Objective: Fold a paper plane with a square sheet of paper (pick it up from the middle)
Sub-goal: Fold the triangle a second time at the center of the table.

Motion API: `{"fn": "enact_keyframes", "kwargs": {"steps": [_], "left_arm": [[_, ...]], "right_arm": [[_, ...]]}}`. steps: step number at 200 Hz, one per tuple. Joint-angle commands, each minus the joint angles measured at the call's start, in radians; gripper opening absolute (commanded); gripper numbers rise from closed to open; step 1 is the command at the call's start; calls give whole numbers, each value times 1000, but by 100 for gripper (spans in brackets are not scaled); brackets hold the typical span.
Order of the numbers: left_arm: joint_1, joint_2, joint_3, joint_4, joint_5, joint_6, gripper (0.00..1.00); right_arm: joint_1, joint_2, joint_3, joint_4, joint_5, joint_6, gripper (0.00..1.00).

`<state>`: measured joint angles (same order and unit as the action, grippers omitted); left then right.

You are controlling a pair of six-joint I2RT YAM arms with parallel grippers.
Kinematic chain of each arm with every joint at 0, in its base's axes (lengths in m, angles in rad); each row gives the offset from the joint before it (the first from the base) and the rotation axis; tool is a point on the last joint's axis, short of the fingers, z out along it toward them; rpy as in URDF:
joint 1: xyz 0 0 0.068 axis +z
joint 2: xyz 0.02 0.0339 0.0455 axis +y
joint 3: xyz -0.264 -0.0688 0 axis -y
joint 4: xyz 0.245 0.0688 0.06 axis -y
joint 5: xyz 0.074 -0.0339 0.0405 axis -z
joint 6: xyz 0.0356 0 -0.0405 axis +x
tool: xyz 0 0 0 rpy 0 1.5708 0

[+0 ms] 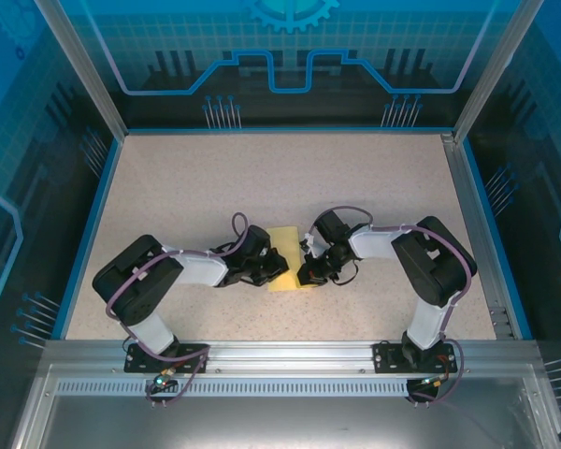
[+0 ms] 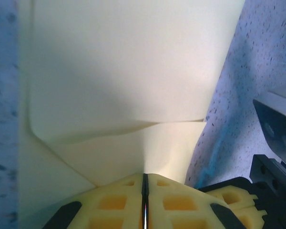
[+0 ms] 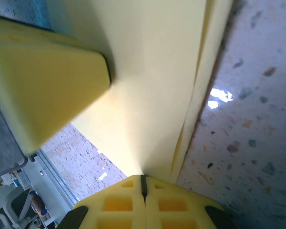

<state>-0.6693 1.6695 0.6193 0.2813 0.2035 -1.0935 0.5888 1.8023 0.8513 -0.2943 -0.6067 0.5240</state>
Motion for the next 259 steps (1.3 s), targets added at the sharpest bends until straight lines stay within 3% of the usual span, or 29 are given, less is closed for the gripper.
{"fn": "enact_keyframes", "kwargs": {"steps": [1, 259], "left_arm": [[26, -16, -18, -48, -46, 45, 12], [197, -20, -76, -108, -58, 130, 13]], "right_arm": [[15, 58, -39, -68, 128, -2, 2], [14, 56, -46, -65, 126, 0, 1]]}}
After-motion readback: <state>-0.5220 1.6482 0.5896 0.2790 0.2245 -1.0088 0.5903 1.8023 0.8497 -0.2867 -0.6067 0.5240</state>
